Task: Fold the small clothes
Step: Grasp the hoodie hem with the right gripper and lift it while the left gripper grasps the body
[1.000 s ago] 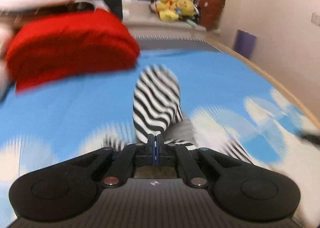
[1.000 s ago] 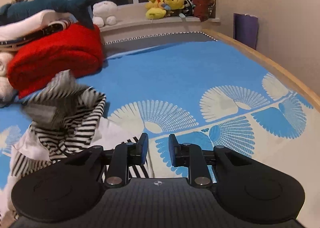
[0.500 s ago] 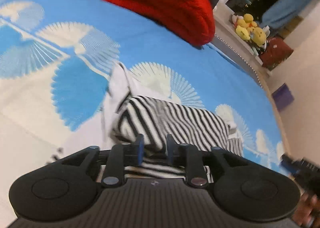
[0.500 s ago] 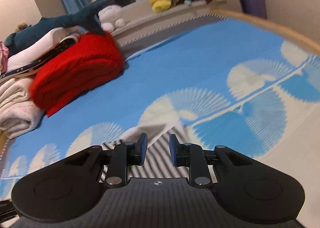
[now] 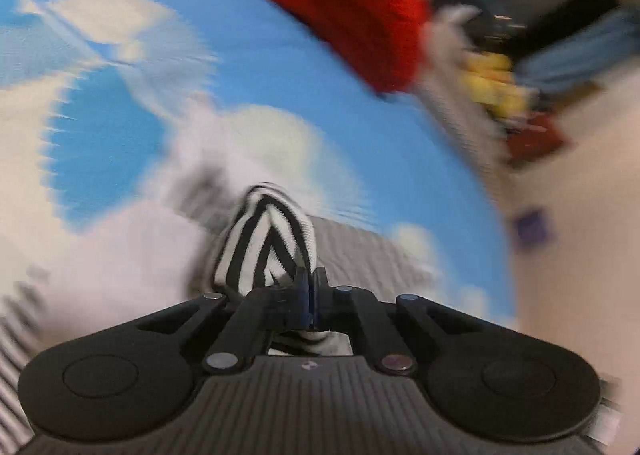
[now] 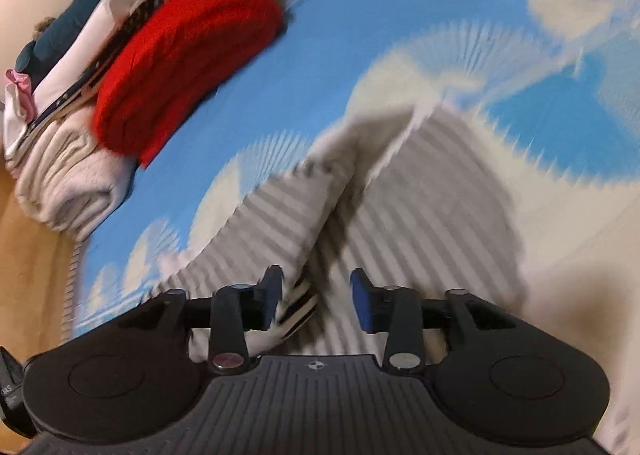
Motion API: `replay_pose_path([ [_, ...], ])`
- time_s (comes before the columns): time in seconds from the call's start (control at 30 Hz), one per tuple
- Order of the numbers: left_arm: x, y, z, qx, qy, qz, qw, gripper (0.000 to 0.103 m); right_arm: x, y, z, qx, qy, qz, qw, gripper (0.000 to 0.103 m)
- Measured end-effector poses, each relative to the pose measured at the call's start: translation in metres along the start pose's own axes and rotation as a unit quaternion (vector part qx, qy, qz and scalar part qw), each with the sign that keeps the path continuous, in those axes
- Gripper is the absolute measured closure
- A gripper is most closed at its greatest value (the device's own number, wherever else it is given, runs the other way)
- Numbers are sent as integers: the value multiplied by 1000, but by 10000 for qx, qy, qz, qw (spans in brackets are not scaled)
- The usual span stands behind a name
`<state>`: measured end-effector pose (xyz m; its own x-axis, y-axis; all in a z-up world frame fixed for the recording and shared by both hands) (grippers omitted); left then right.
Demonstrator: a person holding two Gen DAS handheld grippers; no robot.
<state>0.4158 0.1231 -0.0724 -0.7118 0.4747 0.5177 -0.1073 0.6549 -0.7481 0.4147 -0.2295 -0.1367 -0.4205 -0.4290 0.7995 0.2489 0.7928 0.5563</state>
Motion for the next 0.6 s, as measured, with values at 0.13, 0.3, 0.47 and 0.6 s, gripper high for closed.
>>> replay_pose_path([
  [0.13, -5, -44, 37, -373, 855, 1112, 9894, 102, -21, -7, 12, -678, 702, -412, 9944, 57],
  [0.3, -36, -44, 110, -1380, 2793, 248, 9499, 99, -18, -24, 6, -1053, 605, -74, 9926, 57],
  [0.47, -14, -24, 71, -1068, 2010, 40, 9737, 65, -25, -28, 15, -787, 751, 429, 9931, 57],
  [0.6, 8, 0, 26, -498, 1033, -224, 9932, 60, -35, -17, 29, -662, 931, 426, 9925, 57],
])
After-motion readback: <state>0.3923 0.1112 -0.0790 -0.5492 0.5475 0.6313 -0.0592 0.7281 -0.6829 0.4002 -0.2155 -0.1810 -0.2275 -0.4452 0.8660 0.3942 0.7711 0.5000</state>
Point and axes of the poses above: each gripper's, at about its wrist camera, not at the fingertips, and x roughly against the way its jaws point, y to its left, z to its underside, the point moved 4 cm from there along -x, roughly the way its jaws point, and after that the axes turned 11 degrees about z, right-handed, at the moved point
